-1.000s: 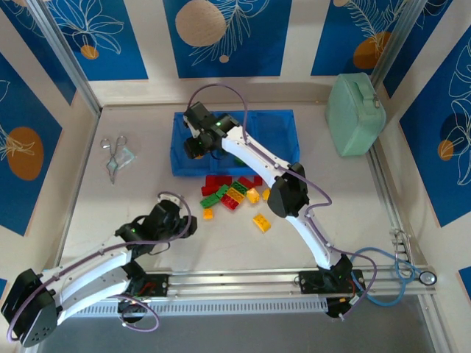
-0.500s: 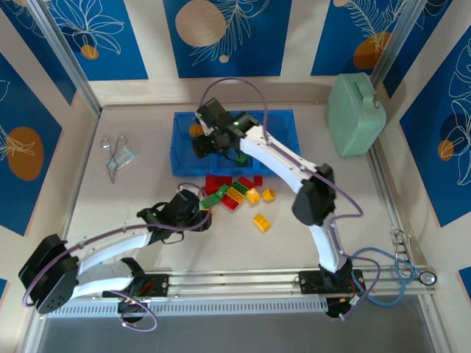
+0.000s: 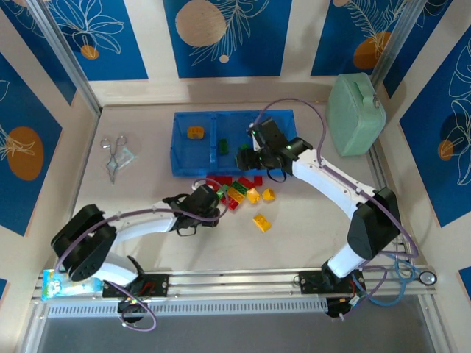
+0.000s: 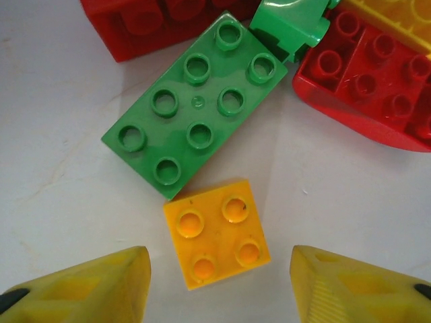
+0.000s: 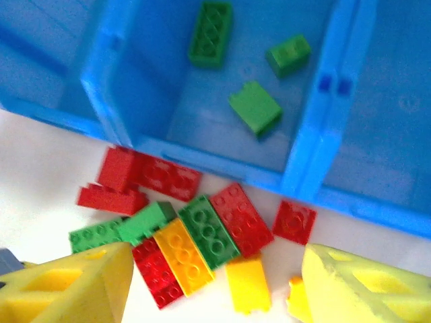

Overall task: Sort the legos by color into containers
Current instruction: Pick up the lego from the center of the table.

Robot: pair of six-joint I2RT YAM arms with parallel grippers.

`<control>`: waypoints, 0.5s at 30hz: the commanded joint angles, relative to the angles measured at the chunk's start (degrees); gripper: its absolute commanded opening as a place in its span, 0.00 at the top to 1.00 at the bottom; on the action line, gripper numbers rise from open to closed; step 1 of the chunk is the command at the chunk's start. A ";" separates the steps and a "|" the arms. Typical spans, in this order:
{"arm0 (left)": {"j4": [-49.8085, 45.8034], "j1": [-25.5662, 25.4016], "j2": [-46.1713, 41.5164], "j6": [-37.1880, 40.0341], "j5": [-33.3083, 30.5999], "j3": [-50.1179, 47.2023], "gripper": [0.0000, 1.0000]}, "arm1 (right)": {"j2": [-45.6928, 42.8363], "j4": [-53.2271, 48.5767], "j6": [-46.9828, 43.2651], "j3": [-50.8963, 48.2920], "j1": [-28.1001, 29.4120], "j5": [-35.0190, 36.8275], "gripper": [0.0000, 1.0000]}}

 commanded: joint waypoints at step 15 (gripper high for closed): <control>-2.08 -2.99 2.03 -2.29 -9.37 3.29 0.70 | -7.03 7.95 6.05 -15.48 -2.99 -3.01 0.35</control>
